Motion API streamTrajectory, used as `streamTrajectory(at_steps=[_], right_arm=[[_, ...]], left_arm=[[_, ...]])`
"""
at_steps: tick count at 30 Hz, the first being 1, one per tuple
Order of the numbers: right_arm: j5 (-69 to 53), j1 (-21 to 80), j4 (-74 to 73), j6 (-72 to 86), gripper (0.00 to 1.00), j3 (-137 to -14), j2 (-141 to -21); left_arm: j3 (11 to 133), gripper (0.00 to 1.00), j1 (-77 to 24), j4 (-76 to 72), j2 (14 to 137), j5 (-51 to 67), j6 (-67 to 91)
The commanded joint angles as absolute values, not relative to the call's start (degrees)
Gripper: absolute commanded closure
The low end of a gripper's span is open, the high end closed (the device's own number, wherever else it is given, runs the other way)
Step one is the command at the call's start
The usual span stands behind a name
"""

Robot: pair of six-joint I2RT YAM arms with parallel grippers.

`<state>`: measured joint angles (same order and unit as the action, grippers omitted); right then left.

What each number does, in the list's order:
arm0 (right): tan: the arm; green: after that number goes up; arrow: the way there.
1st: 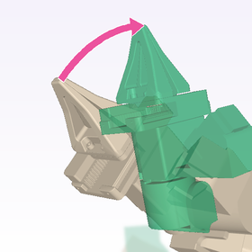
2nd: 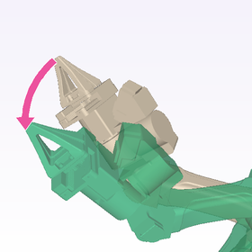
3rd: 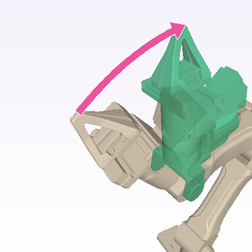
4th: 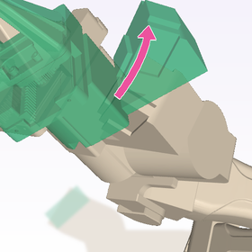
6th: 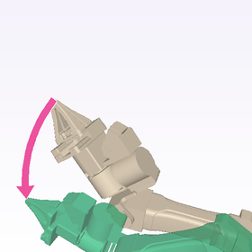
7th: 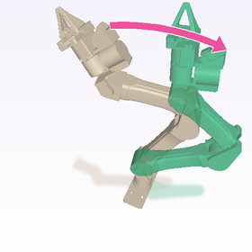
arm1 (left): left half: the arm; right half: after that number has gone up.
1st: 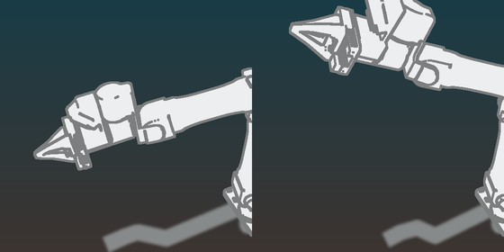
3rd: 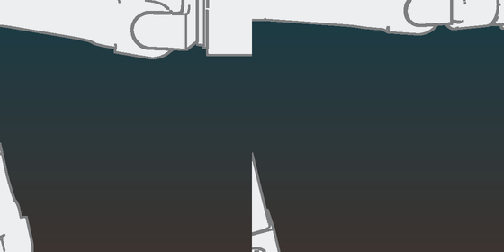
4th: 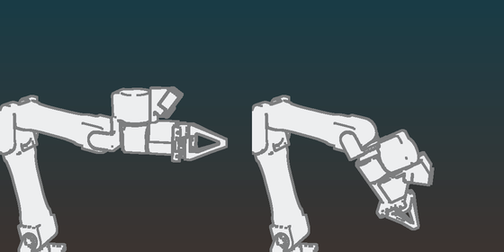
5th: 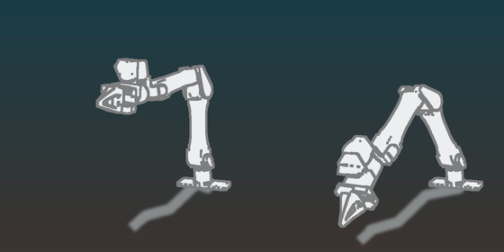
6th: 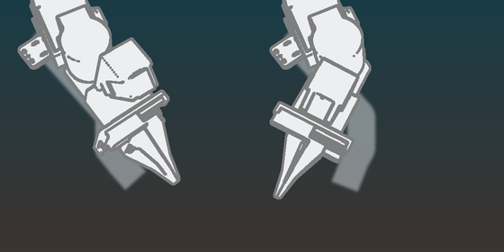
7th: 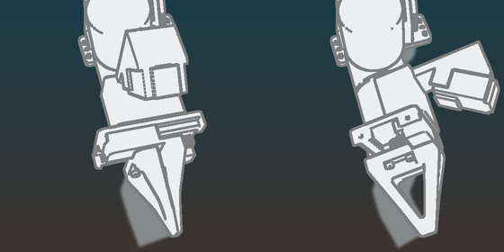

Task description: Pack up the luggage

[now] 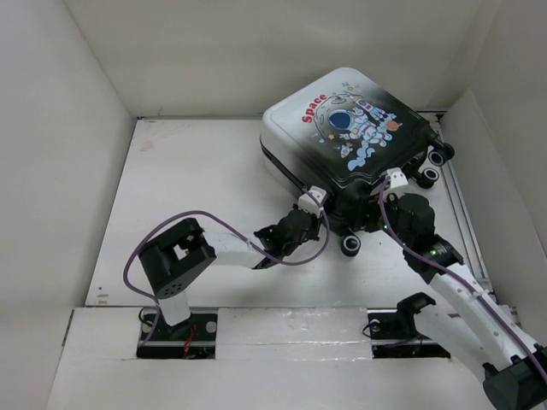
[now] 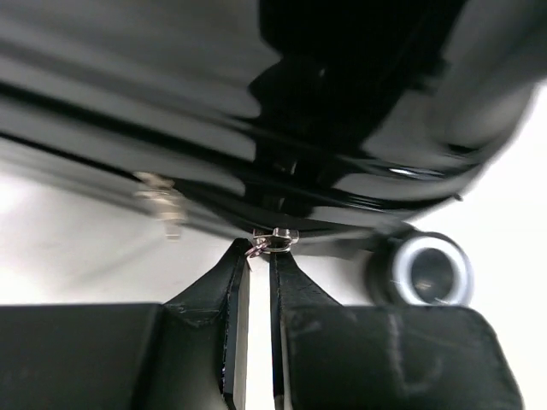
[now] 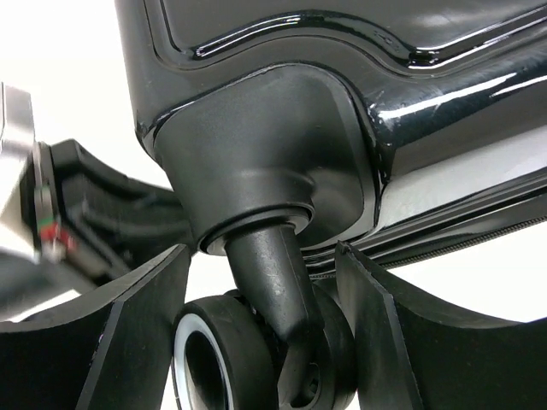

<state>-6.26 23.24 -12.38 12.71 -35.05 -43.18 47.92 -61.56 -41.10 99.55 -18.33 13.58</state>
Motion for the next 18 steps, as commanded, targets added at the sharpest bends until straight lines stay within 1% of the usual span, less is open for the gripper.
streamTrajectory(at_steps=[1, 7, 11, 14, 15, 16, 18], right_arm=[[-8.0, 23.2, -14.5, 14.7, 1.00, -33.3, -40.7], [-9.3, 23.2, -14.5, 14.7, 1.00, -30.5, -39.4], [-11.1, 23.2, -14.0, 14.7, 1.00, -30.5, -38.9], [-11.8, 24.4, -12.7, 15.2, 1.00, -30.5, -38.8], [-11.8, 25.7, -12.2, 15.2, 1.00, -30.5, -38.8], [-11.8, 26.5, -11.6, 15.2, 1.00, -30.5, -39.4], [-11.8, 28.5, -10.3, 16.6, 1.00, -30.5, -40.1]], left_arm=[[45.7, 1.00, -58.1, -39.8, 95.5, -23.9, 13.4], [44.5, 1.00, -53.6, -36.1, 93.8, -27.1, 15.1], [44.5, 1.00, -48.0, -31.6, 93.2, -28.7, 19.0], [44.5, 1.00, -46.6, -30.0, 92.0, -31.0, 21.4], [43.6, 0.96, -46.6, -29.0, 90.2, -31.6, 22.8], [43.6, 0.85, -46.6, -29.0, 88.8, -30.8, 23.4], [40.4, 0.57, -47.1, -29.5, 82.8, -30.1, 24.5]])
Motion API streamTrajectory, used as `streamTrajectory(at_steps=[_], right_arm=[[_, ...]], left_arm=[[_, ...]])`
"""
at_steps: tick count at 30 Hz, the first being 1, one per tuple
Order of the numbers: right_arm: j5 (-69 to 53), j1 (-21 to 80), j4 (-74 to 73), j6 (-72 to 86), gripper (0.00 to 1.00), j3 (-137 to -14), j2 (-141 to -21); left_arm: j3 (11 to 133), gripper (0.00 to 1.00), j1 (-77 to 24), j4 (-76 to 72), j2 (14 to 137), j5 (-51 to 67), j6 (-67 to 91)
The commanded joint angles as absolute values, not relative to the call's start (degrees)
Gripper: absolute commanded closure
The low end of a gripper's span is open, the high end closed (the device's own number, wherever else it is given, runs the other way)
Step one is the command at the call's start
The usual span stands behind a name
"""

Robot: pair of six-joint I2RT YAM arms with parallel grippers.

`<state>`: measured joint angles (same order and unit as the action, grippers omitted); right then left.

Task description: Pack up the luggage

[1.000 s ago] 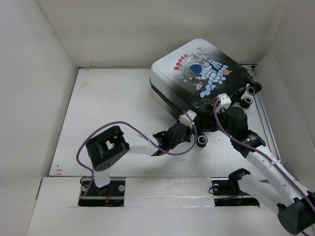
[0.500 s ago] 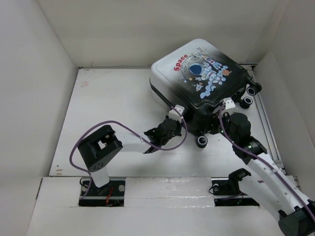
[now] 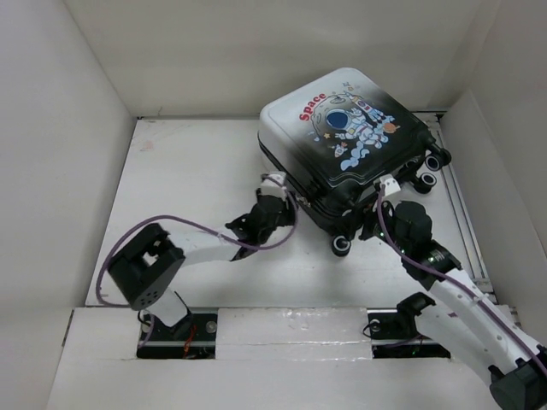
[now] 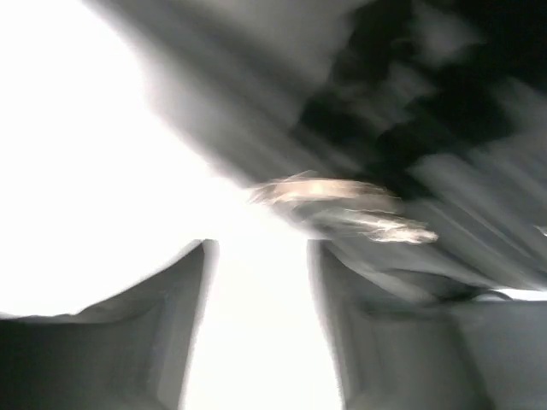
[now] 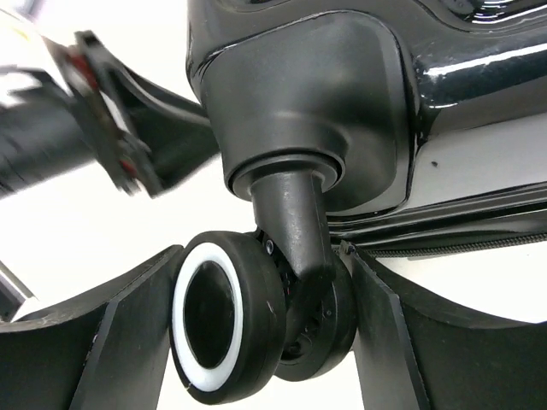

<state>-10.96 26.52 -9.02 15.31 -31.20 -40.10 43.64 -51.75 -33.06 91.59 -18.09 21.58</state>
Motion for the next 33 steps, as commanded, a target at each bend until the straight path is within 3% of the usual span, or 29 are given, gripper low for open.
streamTrajectory(at_steps=[1, 2, 7, 8, 9, 19, 22, 24, 33], right_arm=[[-11.3, 30.8, -9.2, 16.6, 1.00, -31.2, -40.6], [-10.7, 32.2, -9.1, 17.2, 1.00, -32.0, -41.2], [-8.2, 41.6, -3.7, 20.3, 1.00, -33.7, -47.3], [-6.9, 45.2, -1.4, 20.3, 1.00, -35.1, -48.6], [-6.2, 47.2, -0.4, 21.2, 1.00, -35.8, -50.1], [-1.1, 65.5, 4.7, 22.3, 1.00, -49.2, -69.2], [0.8, 67.6, 4.1, 22.3, 0.60, -50.7, -69.7], [1.8, 67.6, 2.1, 21.7, 0.00, -51.9, -67.7], [15.6, 67.6, -18.6, 18.2, 0.00, -60.3, -49.9]], left_arm=[[39.4, 0.42, -47.8, -29.5, 80.4, -30.1, 25.6], [38.3, 0.19, -48.4, -29.5, 77.8, -30.6, 26.1], [33.1, 0.15, -52.3, -23.4, 58.1, -37.0, 30.7], [32.5, 0.13, -52.3, -22.4, 55.2, -37.7, 31.3], [31.7, 0.00, -52.3, -22.4, 52.5, -37.7, 31.3], [31.5, 0.00, -52.3, -5.6, 30.8, -41.3, 37.5], [31.6, 0.00, -52.3, -4.1, 26.9, -41.8, 39.1], [31.6, 0.00, -52.3, -4.1, 25.5, -41.0, 39.1], [31.6, 0.00, -52.3, -7.8, 24.7, -33.6, 36.1]])
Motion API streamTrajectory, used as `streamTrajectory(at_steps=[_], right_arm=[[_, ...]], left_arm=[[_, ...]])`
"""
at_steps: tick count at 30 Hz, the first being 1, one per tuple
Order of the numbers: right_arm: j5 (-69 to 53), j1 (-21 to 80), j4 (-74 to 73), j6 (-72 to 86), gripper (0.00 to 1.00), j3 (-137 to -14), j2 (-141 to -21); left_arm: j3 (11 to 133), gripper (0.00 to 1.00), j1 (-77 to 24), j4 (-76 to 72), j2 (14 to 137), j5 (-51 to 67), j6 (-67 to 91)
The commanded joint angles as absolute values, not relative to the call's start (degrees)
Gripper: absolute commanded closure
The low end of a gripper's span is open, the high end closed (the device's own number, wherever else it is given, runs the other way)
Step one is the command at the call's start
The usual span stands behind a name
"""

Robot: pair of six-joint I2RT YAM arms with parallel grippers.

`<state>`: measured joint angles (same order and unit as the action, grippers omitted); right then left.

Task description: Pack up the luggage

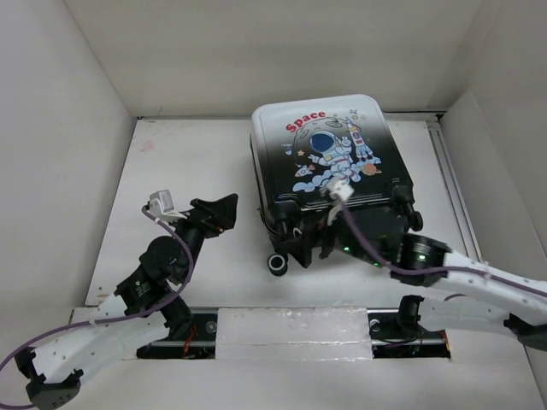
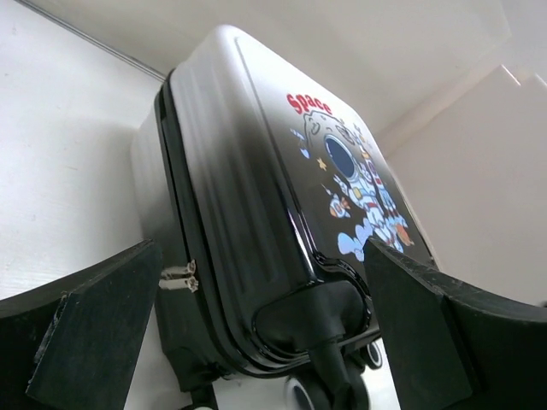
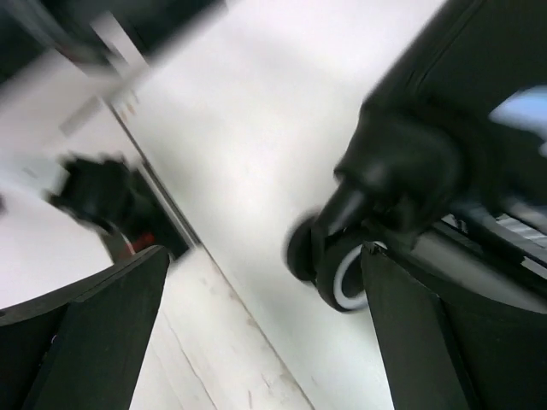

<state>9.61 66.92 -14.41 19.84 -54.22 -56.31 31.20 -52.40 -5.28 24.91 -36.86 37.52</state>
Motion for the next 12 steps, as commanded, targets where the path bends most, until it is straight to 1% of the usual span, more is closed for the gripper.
streamTrajectory(at_steps=[1, 6, 9, 12], right_arm=[[16.9, 67.6, -20.3, 18.2, 0.00, -60.9, -46.9], [25.2, 67.6, -27.8, 18.2, 0.00, -62.1, -39.9], [28.2, 67.6, -28.4, 19.7, 0.00, -58.9, -35.7], [28.7, 67.6, -28.4, 20.9, 0.00, -55.3, -32.6]], left_arm=[[31.6, 0.00, -52.3, -7.8, 24.7, -33.1, 36.1], [31.6, 0.00, -52.3, -9.8, 23.6, -29.8, 35.5], [31.6, 0.00, -52.3, -9.1, 22.2, -29.8, 35.5], [29.5, 0.00, -52.3, -8.6, 21.4, -30.0, 35.5]])
